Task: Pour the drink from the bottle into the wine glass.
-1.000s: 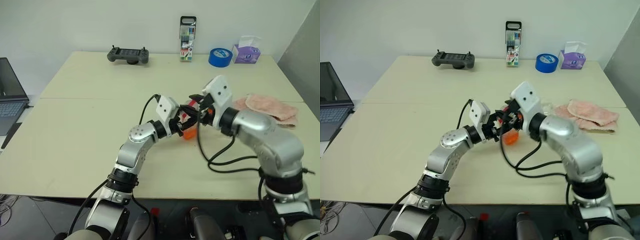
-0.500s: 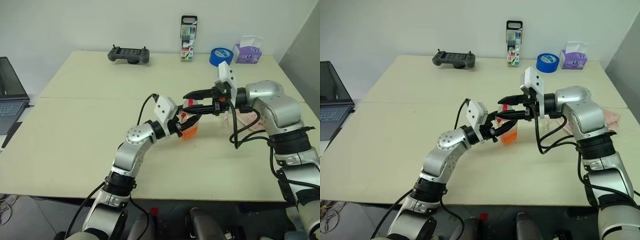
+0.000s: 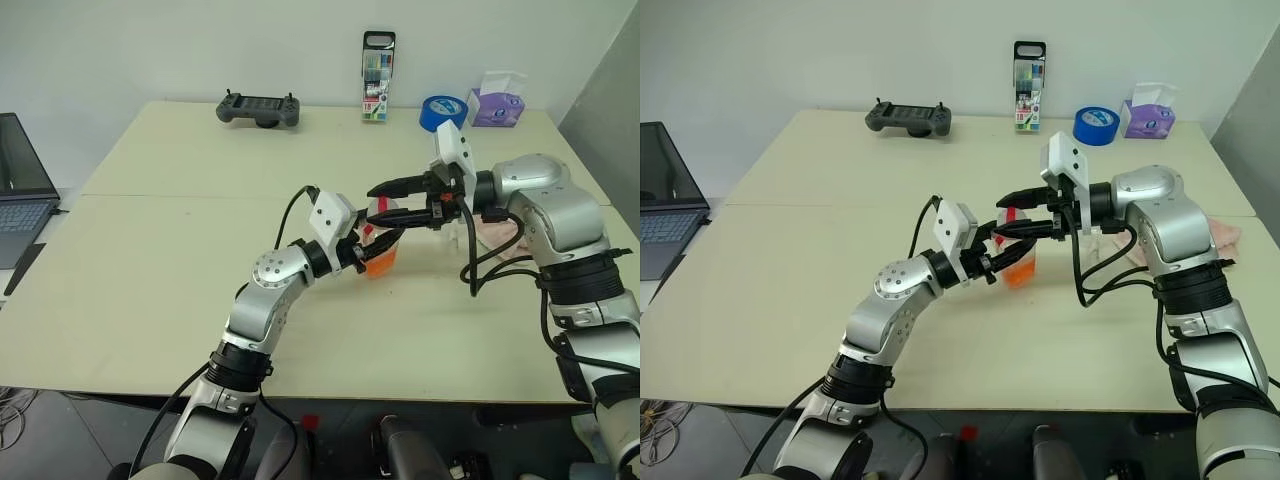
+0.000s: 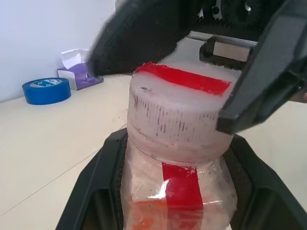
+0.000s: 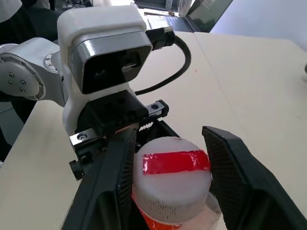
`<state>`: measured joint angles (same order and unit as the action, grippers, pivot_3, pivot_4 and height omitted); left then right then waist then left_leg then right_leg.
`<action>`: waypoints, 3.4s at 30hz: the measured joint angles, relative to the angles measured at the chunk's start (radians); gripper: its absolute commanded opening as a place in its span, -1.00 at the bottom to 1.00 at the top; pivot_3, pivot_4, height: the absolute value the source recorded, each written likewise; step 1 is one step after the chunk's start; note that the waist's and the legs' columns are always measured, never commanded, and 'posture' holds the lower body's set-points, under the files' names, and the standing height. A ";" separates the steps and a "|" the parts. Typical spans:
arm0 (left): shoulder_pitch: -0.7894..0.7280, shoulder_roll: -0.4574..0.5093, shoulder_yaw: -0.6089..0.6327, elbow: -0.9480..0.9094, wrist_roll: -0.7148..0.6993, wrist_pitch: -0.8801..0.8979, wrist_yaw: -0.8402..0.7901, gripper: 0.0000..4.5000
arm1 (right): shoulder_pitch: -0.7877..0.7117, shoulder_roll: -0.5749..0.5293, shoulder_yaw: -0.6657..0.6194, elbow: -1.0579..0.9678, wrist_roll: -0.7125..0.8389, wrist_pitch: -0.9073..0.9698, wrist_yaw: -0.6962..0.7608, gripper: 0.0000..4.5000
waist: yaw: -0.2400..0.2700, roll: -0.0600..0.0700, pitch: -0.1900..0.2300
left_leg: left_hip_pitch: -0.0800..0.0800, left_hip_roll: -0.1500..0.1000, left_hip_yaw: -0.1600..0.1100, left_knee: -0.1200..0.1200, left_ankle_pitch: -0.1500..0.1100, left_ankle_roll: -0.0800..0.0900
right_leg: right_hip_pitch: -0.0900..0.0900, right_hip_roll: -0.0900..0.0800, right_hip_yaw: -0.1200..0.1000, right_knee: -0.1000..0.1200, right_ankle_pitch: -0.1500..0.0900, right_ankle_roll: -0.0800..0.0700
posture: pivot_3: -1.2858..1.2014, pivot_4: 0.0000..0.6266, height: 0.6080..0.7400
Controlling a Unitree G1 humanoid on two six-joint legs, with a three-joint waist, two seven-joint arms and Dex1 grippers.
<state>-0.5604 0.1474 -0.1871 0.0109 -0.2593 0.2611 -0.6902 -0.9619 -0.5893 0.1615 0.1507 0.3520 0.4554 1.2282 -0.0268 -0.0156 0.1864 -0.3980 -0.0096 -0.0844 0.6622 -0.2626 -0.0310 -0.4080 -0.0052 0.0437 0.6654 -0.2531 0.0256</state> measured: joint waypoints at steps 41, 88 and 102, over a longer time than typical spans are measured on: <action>-0.034 -0.027 -0.004 0.086 0.000 -0.028 -0.048 -0.04 | 0.342 0.294 -0.074 -0.889 -0.057 0.750 -1.051 0.58 | -0.001 0.000 0.000 | 0.000 0.000 0.001 0.000 0.001 -0.001 | 0.000 0.002 0.000 0.002 0.000 0.000 | 0.03 -0.52 1.00; -0.032 -0.022 -0.044 0.086 0.006 -0.025 -0.039 -0.04 | 0.447 0.367 -0.119 -1.031 -0.091 0.907 -1.147 0.58 | -0.004 0.000 0.000 | 0.001 0.000 0.001 0.000 0.001 -0.001 | -0.003 0.003 0.000 0.009 -0.002 0.004 | 0.03 -0.52 1.00; -0.036 -0.011 -0.040 0.101 -0.003 -0.033 -0.043 -0.04 | 0.526 0.345 -0.160 -1.067 -0.053 0.883 -1.095 0.58 | -0.004 0.000 0.000 | 0.001 0.000 0.001 0.000 0.001 -0.001 | -0.002 0.003 0.000 0.009 -0.003 0.005 | 0.03 -0.52 1.00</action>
<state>-0.5959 0.1361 -0.2269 0.1119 -0.2621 0.2286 -0.7337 -0.4360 -0.2445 0.0012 -0.9161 0.2990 1.3381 0.1329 -0.0307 -0.0154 0.1862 -0.3966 -0.0096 -0.0830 0.6624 -0.2613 -0.0317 -0.4102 -0.0017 0.0439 0.6743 -0.2562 0.0304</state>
